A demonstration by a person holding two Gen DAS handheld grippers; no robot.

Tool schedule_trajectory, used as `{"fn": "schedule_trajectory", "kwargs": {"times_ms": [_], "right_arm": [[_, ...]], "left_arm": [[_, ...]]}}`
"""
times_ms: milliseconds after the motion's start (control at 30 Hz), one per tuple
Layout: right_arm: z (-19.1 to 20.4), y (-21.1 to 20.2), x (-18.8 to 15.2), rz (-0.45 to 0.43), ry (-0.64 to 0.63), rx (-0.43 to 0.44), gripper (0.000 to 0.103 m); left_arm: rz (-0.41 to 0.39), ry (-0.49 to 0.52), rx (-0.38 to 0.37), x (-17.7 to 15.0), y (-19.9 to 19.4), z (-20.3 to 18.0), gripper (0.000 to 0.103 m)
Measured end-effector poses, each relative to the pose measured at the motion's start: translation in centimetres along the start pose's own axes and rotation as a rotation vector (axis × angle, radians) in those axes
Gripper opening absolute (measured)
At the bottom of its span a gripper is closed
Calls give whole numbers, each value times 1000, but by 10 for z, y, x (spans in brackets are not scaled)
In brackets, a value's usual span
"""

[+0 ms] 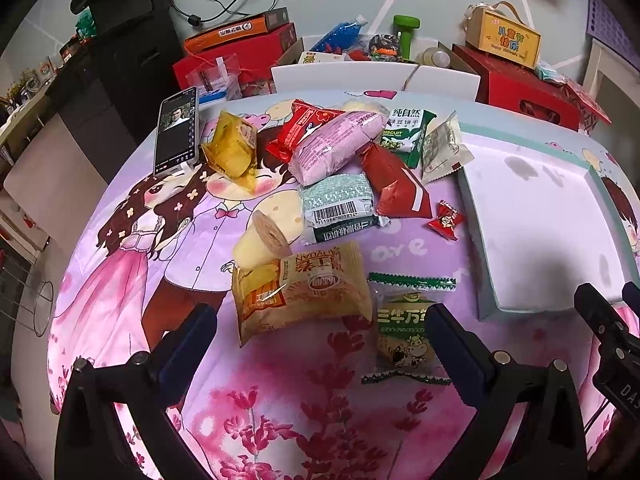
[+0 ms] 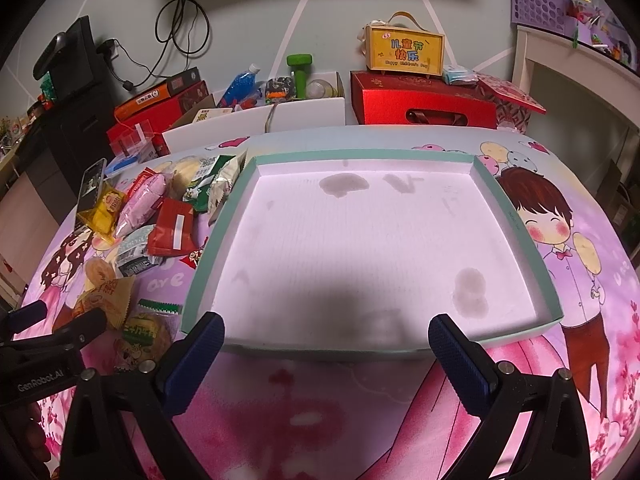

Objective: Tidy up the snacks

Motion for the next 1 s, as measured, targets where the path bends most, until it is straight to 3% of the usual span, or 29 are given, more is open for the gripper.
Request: {"fn": "schedule_trajectory", "kwargs": {"times_ms": [1000], "right_arm": [[0,3,-3,15,2,-4,103]], "left_arm": [[15,-5,6,-4,3,4,103]]}}
Point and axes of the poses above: each gripper's, at about its wrist camera, not at the fingertips, and y roughly the way its jaws point, z to its left, x to its top, the point moved 7 cm from there along y, roughly the way its jaws point, and after that the axes turned 15 degrees about y, right-handed, at the moved point
